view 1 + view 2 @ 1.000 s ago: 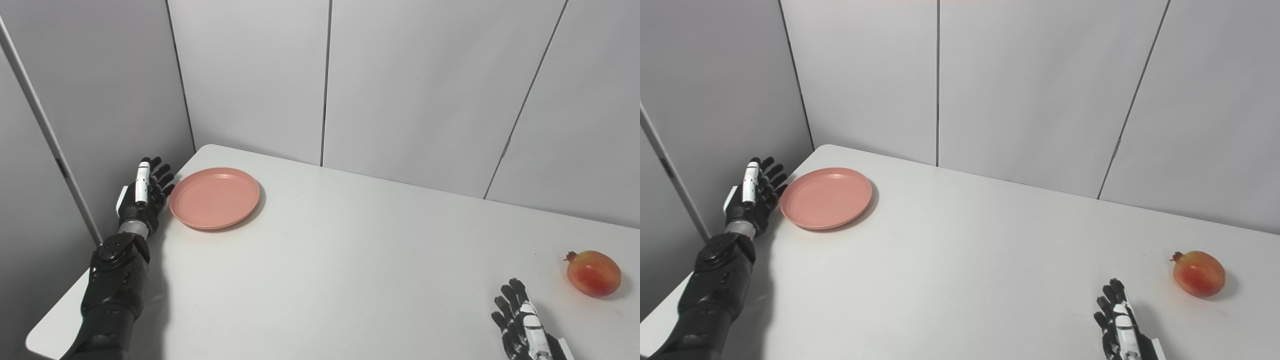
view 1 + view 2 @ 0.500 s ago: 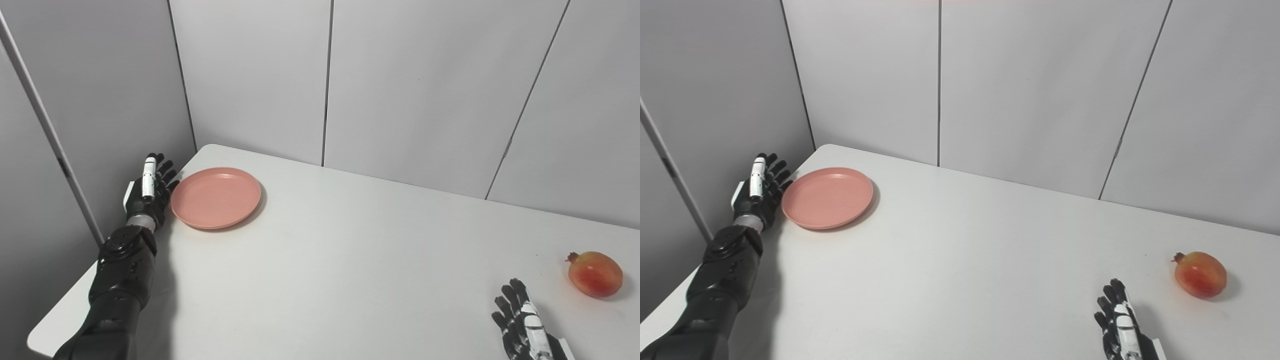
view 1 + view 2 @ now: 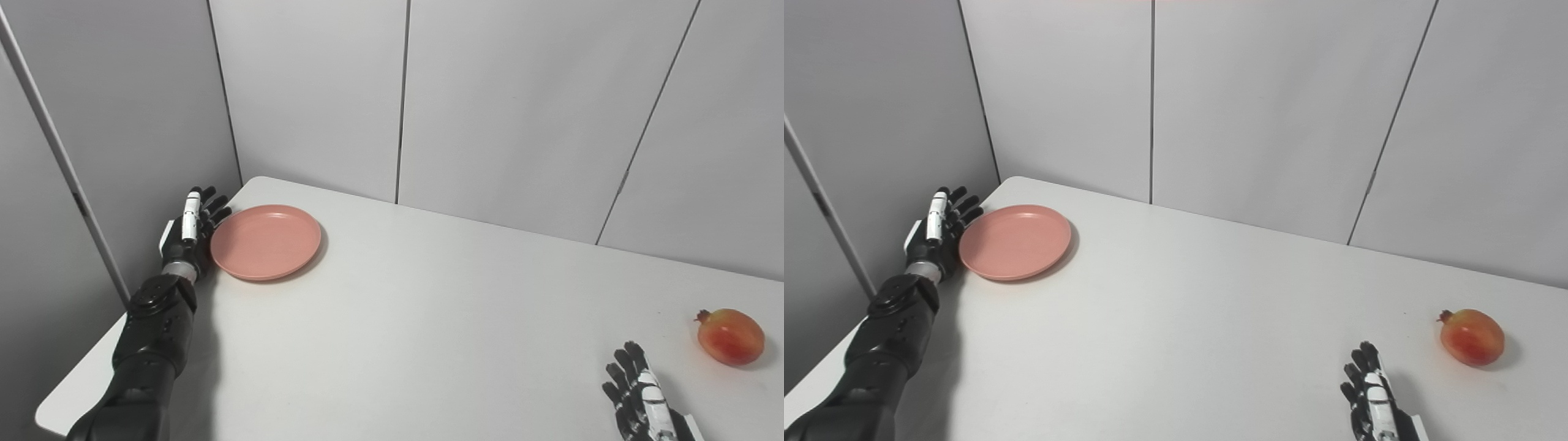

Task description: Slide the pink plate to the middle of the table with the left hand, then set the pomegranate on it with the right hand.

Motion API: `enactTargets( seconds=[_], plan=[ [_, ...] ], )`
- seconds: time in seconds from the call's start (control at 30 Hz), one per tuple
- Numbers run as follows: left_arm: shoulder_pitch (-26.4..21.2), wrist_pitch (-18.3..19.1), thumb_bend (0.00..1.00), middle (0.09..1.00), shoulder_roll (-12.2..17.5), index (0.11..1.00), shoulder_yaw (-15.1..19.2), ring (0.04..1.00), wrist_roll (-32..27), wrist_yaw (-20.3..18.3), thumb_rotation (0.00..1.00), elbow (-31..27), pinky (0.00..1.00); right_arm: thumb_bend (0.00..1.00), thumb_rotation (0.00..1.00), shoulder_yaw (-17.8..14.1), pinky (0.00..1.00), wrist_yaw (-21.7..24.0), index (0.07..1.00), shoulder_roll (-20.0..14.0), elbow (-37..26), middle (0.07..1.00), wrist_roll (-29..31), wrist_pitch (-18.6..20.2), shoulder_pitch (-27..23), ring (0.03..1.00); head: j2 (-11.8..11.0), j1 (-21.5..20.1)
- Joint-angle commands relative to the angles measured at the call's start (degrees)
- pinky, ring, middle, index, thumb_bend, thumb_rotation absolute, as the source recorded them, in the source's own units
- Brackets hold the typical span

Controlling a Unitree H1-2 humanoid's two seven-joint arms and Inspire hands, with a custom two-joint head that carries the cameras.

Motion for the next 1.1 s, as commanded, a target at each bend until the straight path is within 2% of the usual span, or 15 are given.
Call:
enactTargets(
  seconds=[0.0,0.2,0.3,0.43,0.53,0.77,1.0,1.07],
  plan=[
    [-2.87,-1.05,0.34,0.768,0.78,0.758,-0.96,0.765,1.16,-1.27,1.00,1.70,0.76,0.04,1.00,-0.29,1.00,0.20,1.000,-0.01,-1.69,1.000,0.50,-0.41,-0.96,1.000,0.10,0.01],
    [-3.30,-0.83,0.34,0.724,0.20,0.722,-1.44,0.714,0.65,-3.08,1.00,2.27,0.70,0.05,1.00,-0.35,1.00,0.32,1.000,-0.02,-1.46,1.000,0.76,-0.49,-0.96,1.000,0.33,-0.22],
    [-2.94,0.31,0.34,0.705,-0.29,0.702,-1.34,0.692,0.23,-3.67,1.00,0.74,0.67,0.05,1.00,-0.28,1.00,0.47,1.000,-0.10,-1.31,1.000,0.62,-0.95,-0.95,1.000,0.52,-0.42],
    [-3.35,-0.21,0.35,0.705,-0.61,0.697,-1.33,0.693,0.43,-4.03,1.00,1.73,0.67,0.05,1.00,-0.30,1.00,0.38,1.000,0.02,-1.21,1.000,0.50,-1.21,-0.83,1.000,0.55,-0.66],
    [-2.22,1.36,0.35,0.718,-1.63,0.705,-1.65,0.703,0.62,-3.17,1.00,-2.39,0.67,0.04,1.00,0.00,1.00,0.61,1.000,-0.32,-0.78,1.000,-0.36,-2.30,-0.90,1.000,0.58,-0.78],
    [-1.42,3.04,0.34,0.750,-2.80,0.740,-1.79,0.728,0.11,-4.20,1.00,-5.35,0.68,0.05,1.00,-0.11,1.00,0.52,1.000,0.08,-0.73,1.000,0.31,-1.55,-0.92,1.000,0.77,-1.36],
    [0.88,8.38,0.32,0.736,-5.87,0.726,-2.16,0.718,-0.15,-2.16,1.00,-13.54,0.68,0.07,1.00,-0.04,1.00,0.40,1.000,0.23,0.18,1.000,-0.17,-2.52,-1.07,1.000,1.01,-2.05],
    [1.44,8.88,0.33,0.746,-6.51,0.734,-2.75,0.731,0.42,-2.02,1.00,-14.76,0.70,0.08,1.00,-0.03,1.00,0.32,1.000,0.31,0.16,1.000,-0.18,-2.34,-1.10,1.000,1.01,-2.05]
  ],
)
